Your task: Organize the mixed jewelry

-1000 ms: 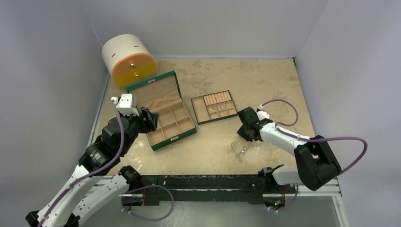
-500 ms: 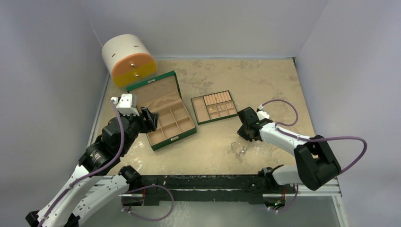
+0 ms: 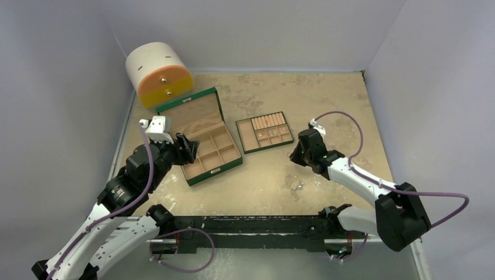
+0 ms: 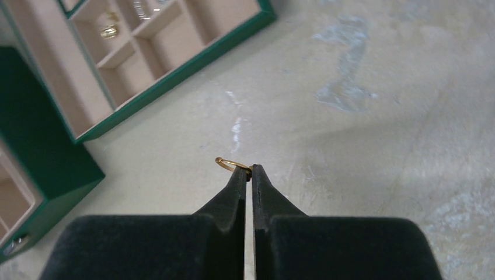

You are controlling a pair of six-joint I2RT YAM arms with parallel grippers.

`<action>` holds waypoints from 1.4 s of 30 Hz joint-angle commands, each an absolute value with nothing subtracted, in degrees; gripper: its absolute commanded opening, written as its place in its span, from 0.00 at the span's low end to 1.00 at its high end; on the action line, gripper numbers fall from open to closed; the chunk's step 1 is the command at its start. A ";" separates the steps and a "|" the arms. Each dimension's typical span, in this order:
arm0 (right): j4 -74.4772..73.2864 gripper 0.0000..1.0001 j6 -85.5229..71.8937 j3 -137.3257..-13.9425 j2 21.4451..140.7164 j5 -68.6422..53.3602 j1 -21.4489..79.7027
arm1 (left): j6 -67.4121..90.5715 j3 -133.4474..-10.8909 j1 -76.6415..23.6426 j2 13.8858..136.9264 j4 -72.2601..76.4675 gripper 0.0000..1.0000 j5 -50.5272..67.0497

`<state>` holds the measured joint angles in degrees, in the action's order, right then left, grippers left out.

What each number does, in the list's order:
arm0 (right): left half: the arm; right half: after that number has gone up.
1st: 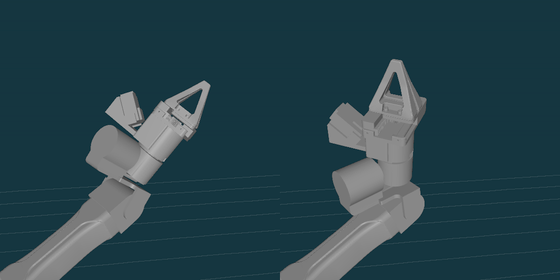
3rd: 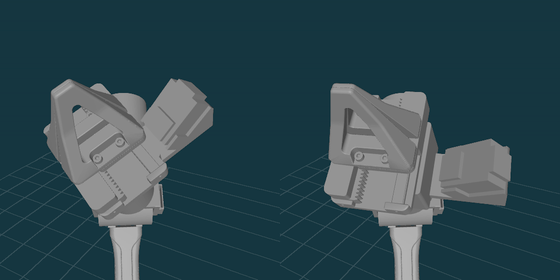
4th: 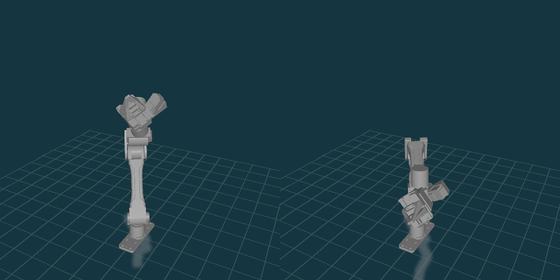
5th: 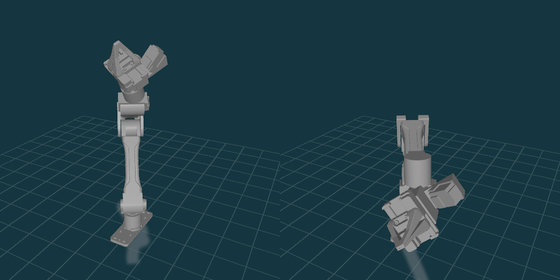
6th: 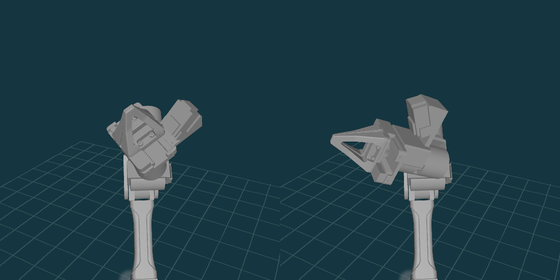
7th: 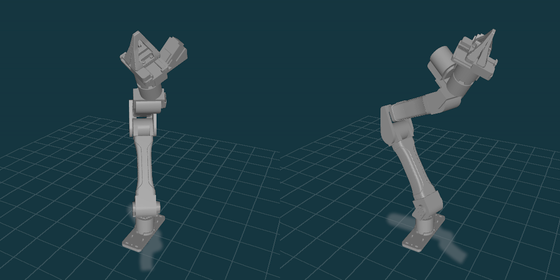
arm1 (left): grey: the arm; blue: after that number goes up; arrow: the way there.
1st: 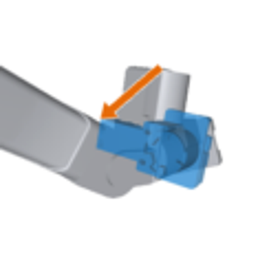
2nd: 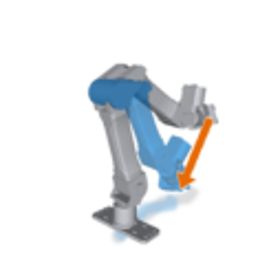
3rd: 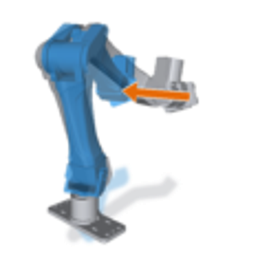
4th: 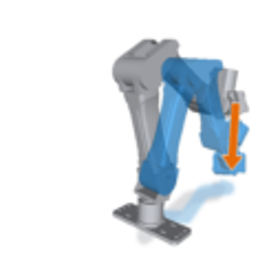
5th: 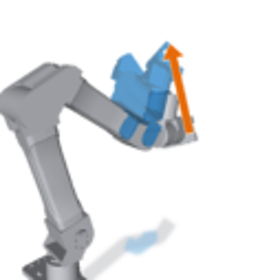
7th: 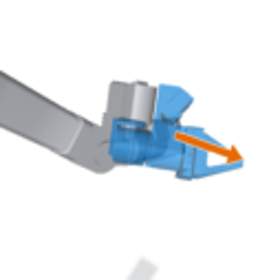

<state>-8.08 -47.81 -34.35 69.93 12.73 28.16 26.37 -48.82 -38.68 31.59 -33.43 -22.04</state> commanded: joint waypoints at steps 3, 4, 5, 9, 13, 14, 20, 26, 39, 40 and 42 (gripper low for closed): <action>-0.53 0.00 -29.66 -35.13 66.12 0.29 28.57 | 27.29 -48.09 -38.43 32.99 -28.24 0.59 -12.19; -0.94 0.00 -28.35 -35.67 65.85 -1.50 28.75 | 27.59 -47.91 -38.47 33.48 -27.95 0.59 -10.40; -1.99 0.00 -27.03 -36.31 65.65 -2.55 29.05 | 27.86 -47.71 -38.43 34.14 -27.61 0.59 -8.41; -4.92 0.00 -22.59 -39.71 65.63 -6.94 32.11 | 29.62 -46.56 -38.41 38.11 -26.83 0.59 -0.88; -8.56 0.00 -19.48 -44.87 68.04 -9.56 38.22 | 32.46 -45.02 -38.84 41.87 -23.95 0.59 8.34; -9.73 0.00 -18.76 -46.19 68.49 -9.73 39.90 | 33.35 -44.48 -39.13 42.48 -23.24 0.59 9.18; -14.14 0.00 -16.57 -51.69 72.70 -15.50 45.51 | 37.94 -40.95 -42.66 44.05 -18.10 0.57 11.43; -16.29 0.00 -15.80 -54.82 75.45 -21.56 49.76 | 41.86 -35.80 -43.90 43.19 -12.56 0.53 13.39; -15.73 0.00 -18.36 -56.81 76.56 -29.82 51.41 | 42.89 -33.24 -48.58 44.57 -10.67 0.43 14.28; -15.81 0.00 -18.63 -57.02 76.51 -30.06 51.42 | 42.81 -33.27 -49.09 44.90 -10.72 0.42 14.05; -15.94 0.00 -19.00 -57.30 76.50 -30.59 51.42 | 42.69 -33.31 -50.04 45.56 -10.83 0.41 13.62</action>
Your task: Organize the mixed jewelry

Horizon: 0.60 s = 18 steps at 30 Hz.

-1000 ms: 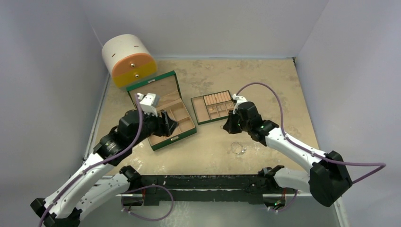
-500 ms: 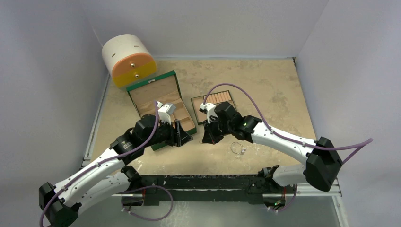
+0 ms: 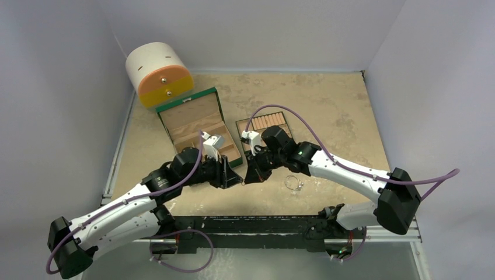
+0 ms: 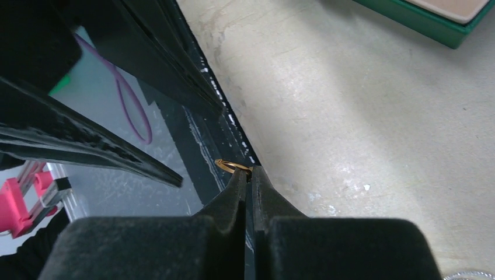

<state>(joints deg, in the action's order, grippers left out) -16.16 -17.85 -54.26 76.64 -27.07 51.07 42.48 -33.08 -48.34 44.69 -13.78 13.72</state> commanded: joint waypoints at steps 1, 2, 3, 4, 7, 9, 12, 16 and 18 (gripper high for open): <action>-15.91 0.00 -19.06 -57.38 76.40 -30.85 51.42 | 42.59 -33.38 -50.53 45.80 -10.98 0.40 13.14; -15.84 0.00 -19.12 -57.36 76.24 -31.14 51.42 | 42.50 -33.43 -50.88 46.02 -11.25 0.39 12.69; -15.75 0.00 -19.15 -57.31 76.08 -31.42 51.42 | 42.44 -33.53 -51.16 46.19 -11.44 0.39 12.34; -15.73 0.00 -19.20 -57.32 75.99 -31.54 51.42 | 42.37 -33.61 -51.47 46.30 -11.60 0.39 12.05; -15.91 0.00 -19.33 -57.24 75.94 -31.67 51.42 | 42.20 -33.70 -52.07 46.56 -11.92 0.37 11.38; -15.86 0.00 -19.42 -57.14 75.94 -31.73 51.41 | 42.19 -33.72 -52.33 46.71 -11.95 0.36 11.27; -15.69 0.00 -19.58 -57.13 75.96 -31.81 51.42 | 42.12 -33.81 -52.55 47.05 -11.93 0.34 11.23; -15.30 0.00 -19.77 -57.15 75.77 -31.74 51.42 | 42.10 -33.83 -52.86 47.64 -11.95 0.30 11.10; -15.21 0.00 -19.78 -57.05 75.83 -31.64 51.44 | 42.07 -33.82 -53.01 47.88 -11.95 0.27 11.08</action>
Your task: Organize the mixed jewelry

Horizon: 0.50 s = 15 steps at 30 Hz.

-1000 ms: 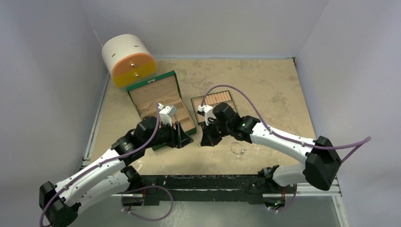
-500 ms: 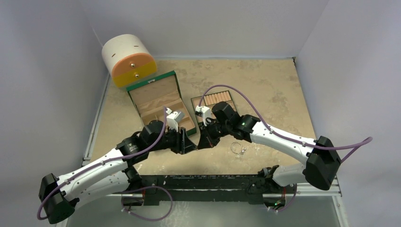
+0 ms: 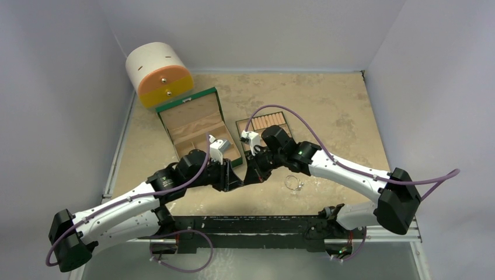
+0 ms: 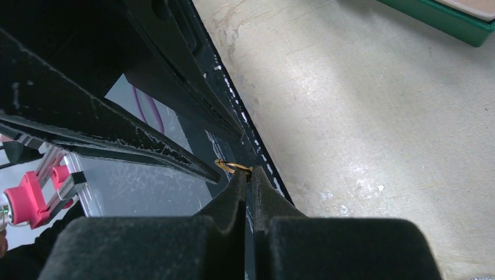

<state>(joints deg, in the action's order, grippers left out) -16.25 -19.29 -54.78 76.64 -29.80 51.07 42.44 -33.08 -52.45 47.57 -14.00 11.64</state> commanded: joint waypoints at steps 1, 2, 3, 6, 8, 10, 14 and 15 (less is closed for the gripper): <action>-15.28 0.00 -19.76 -56.98 75.85 -31.72 51.45 | 42.02 -33.78 -53.07 48.04 -11.91 0.25 11.02; -15.21 0.00 -19.71 -56.92 75.85 -31.73 51.50 | 41.97 -33.85 -53.11 48.14 -11.95 0.23 10.96; -15.21 0.00 -19.70 -56.83 75.85 -31.71 51.43 | 41.93 -33.85 -53.09 48.23 -11.95 0.19 10.98; -15.12 0.00 -19.78 -56.54 75.77 -31.64 51.50 | 41.92 -33.99 -53.17 48.44 -11.95 0.08 10.99; -14.96 0.00 -19.86 -56.45 75.57 -31.71 51.50 | 41.92 -34.01 -53.22 48.38 -11.68 0.01 11.22; -14.81 0.00 -19.86 -56.34 75.35 -31.66 51.50 | 42.08 -33.92 -53.19 48.32 -11.15 0.00 11.26; -14.41 0.08 -19.86 -56.02 74.05 -31.56 51.50 | 42.43 -33.97 -53.17 48.28 -10.50 0.00 11.34; -14.19 0.09 -19.79 -55.85 73.53 -31.37 51.50 | 42.49 -33.96 -53.17 48.26 -10.46 0.00 11.38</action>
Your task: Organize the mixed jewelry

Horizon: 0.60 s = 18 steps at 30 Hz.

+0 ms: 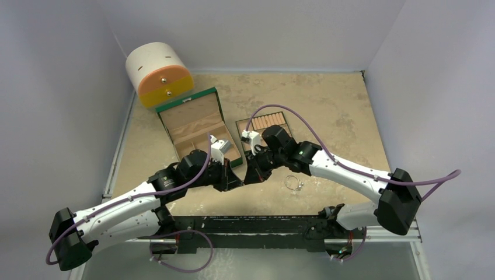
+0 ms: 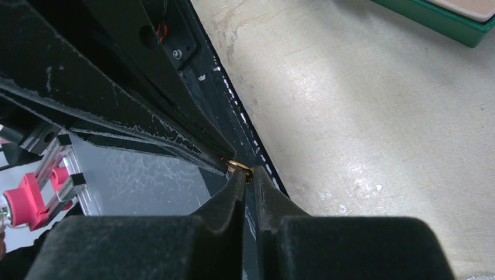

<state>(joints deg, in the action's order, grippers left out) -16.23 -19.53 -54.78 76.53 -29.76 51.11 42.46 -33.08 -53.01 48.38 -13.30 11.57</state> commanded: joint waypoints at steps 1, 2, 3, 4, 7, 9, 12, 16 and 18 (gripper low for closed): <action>-14.10 0.11 -19.61 -55.54 72.87 -31.00 51.50 | 42.58 -33.89 -53.17 48.07 -10.32 0.00 11.42; -13.80 0.15 -19.60 -55.12 72.01 -30.40 51.50 | 42.66 -33.84 -53.17 47.83 -10.24 0.00 11.36; -13.47 0.21 -19.48 -54.65 70.95 -29.83 51.50 | 42.85 -33.77 -53.17 47.51 -9.97 0.00 11.42; -13.12 0.25 -19.27 -54.11 69.95 -29.39 51.50 | 43.07 -33.52 -53.22 47.02 -9.49 0.00 11.49; -12.12 0.36 -18.47 -52.73 66.60 -29.22 51.46 | 44.01 -32.52 -53.17 45.44 -6.98 0.00 11.85; -11.23 0.42 -17.76 -51.62 63.82 -29.93 51.50 | 44.94 -31.75 -53.20 44.59 -4.59 0.00 12.74; -9.77 0.48 -18.45 -49.78 60.22 -32.61 51.50 | 46.28 -30.50 -53.24 43.75 -1.02 0.00 14.55; -5.81 0.51 -20.91 -47.52 55.50 -31.42 51.50 | 48.42 -29.23 -53.23 42.55 6.07 0.00 16.75; -3.98 0.53 -21.88 -46.50 53.12 -30.49 51.43 | 49.24 -28.59 -53.17 41.63 8.63 0.00 17.23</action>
<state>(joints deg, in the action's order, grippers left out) -10.20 -19.77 -48.03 57.17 -30.22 51.11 46.52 -29.36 -53.01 43.64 -1.74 14.46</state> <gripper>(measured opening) 0.513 0.011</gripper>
